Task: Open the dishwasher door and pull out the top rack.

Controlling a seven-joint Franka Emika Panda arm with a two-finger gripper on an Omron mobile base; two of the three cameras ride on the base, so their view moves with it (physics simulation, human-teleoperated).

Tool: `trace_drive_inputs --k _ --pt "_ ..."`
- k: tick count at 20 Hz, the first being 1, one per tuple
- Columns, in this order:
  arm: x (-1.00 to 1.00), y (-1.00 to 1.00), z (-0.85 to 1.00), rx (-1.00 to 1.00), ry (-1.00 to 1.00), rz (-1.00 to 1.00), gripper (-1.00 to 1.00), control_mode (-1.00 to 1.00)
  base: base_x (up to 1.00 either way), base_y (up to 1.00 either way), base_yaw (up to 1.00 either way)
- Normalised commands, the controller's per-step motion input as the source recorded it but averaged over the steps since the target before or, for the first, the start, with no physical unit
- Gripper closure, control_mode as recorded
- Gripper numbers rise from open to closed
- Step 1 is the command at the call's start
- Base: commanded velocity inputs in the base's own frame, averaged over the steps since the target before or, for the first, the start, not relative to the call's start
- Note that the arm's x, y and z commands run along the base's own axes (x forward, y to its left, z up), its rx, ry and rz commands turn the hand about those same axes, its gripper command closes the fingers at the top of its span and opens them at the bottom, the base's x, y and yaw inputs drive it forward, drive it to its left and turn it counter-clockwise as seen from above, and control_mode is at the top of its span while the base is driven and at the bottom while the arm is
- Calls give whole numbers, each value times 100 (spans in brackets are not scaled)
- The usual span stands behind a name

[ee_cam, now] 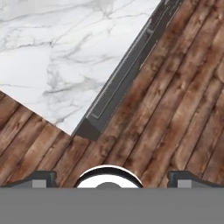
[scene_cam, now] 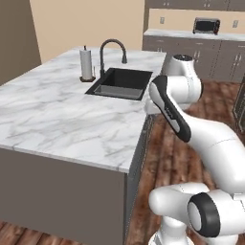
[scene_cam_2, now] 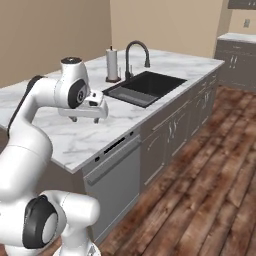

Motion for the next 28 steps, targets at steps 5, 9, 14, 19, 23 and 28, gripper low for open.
trace_drive_inputs --k 5,9,14,19,23,28 --pt "10 -95 -76 52 4 0 -100 -100 0 0 0" --pt "-39 -100 -100 50 2 -5 -100 -100 0 0 0" --pt "-15 -36 -100 41 0 -12 -100 -100 0 0 0" --pt "15 0 -83 27 -3 -5 -100 -100 0 0 0" --pt "-5 0 -26 13 11 0 -100 -100 0 0 0" --pt "5 11 -69 23 0 -3 -100 -100 0 0 0"
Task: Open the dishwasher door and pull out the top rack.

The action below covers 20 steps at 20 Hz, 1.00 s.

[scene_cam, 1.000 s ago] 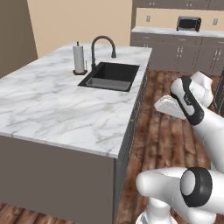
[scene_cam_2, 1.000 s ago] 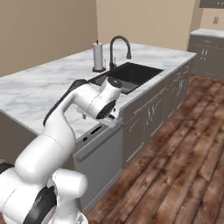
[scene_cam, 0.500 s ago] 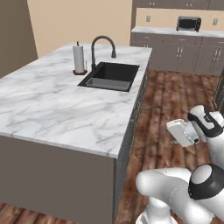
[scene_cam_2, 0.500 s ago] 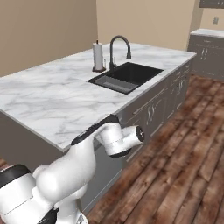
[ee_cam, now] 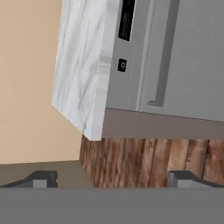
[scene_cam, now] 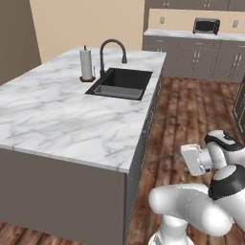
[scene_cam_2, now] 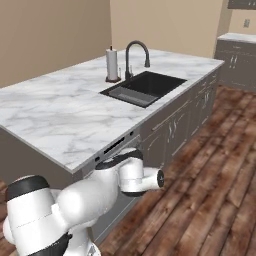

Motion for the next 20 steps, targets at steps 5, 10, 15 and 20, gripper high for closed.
trace_drive_inputs --k 5,10,15,20 --pt "21 36 -46 20 0 0 -100 -100 0 0 0" --pt "39 38 -3 12 -1 0 -100 -100 0 0 0" --pt "28 35 -6 5 -6 0 -100 -100 0 0 0" --pt "25 7 -27 0 -10 0 -100 -100 0 0 0"
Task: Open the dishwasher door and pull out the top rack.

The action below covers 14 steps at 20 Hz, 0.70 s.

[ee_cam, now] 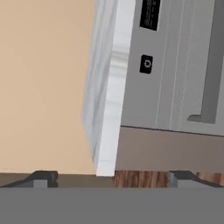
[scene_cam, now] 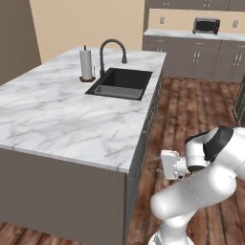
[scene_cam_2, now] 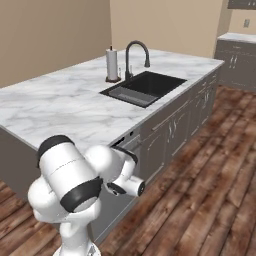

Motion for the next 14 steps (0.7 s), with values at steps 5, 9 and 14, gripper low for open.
trace_drive_inputs --k 5,9,14 --pt "15 0 -30 3 -3 0 -100 -100 0 0 0" --pt "26 7 -37 9 0 -2 -100 -100 0 0 0" --pt "42 3 -37 7 0 0 -100 -100 0 0 0"
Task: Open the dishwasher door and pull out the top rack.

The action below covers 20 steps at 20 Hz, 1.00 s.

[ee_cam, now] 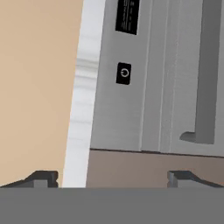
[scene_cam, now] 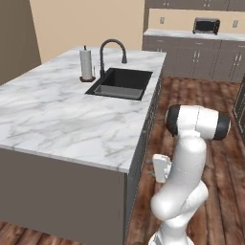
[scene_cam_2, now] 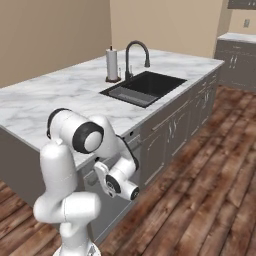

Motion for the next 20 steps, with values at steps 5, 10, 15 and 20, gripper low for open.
trace_drive_inputs --k 5,10,15,20 --pt "56 3 -39 4 0 0 -100 -100 0 0 0" --pt "59 8 -47 0 0 0 -100 -100 0 0 0" --pt "62 22 -43 0 0 0 -100 -100 0 0 0" --pt "49 26 -45 0 0 0 -100 -100 0 0 0"
